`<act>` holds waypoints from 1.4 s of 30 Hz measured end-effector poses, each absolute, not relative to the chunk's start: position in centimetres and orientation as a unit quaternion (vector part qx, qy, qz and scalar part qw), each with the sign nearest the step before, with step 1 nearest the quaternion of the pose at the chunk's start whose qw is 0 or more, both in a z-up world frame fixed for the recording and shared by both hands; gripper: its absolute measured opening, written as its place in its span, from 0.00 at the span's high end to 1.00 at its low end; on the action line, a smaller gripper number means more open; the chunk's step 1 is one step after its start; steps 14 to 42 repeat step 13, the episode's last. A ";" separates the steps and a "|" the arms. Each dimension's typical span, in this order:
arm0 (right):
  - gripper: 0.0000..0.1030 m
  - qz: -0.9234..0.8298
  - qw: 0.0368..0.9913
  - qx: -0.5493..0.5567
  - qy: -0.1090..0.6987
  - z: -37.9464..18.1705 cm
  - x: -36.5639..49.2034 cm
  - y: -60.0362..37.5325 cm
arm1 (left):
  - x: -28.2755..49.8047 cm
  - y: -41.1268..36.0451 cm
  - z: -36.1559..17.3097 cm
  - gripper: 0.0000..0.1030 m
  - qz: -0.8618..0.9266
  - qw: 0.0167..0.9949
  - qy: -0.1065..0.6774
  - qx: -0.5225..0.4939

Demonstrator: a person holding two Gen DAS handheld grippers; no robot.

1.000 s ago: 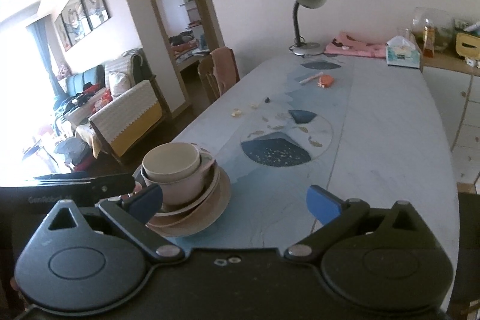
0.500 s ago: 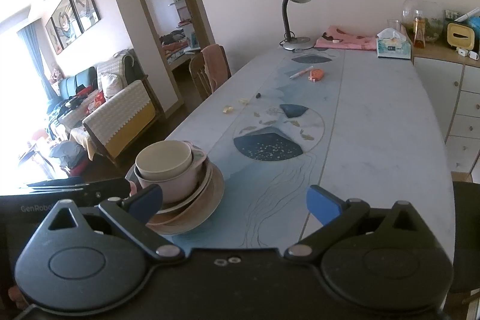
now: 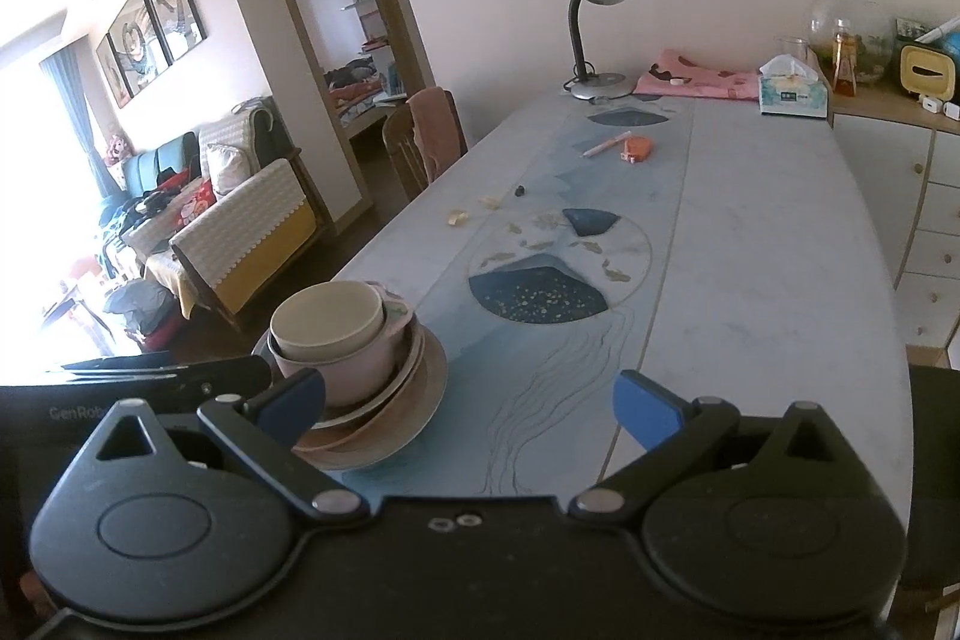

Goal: Organize plates and bowls

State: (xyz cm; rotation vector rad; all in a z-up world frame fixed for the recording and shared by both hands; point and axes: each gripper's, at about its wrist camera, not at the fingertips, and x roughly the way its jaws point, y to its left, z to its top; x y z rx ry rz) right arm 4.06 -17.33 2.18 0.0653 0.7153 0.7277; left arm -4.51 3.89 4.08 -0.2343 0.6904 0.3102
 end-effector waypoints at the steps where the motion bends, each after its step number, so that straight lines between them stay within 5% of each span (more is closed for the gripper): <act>1: 0.00 0.348 0.872 0.031 0.342 2.2 4.1 -17.3 | -4.5 3.9 4.1 0.00 0.151 0.923 0.336 -0.114; 42: 0.00 0.345 0.872 0.034 0.345 2.4 4.7 -17.2 | -3.9 3.9 4.1 0.00 0.147 0.925 0.333 -0.107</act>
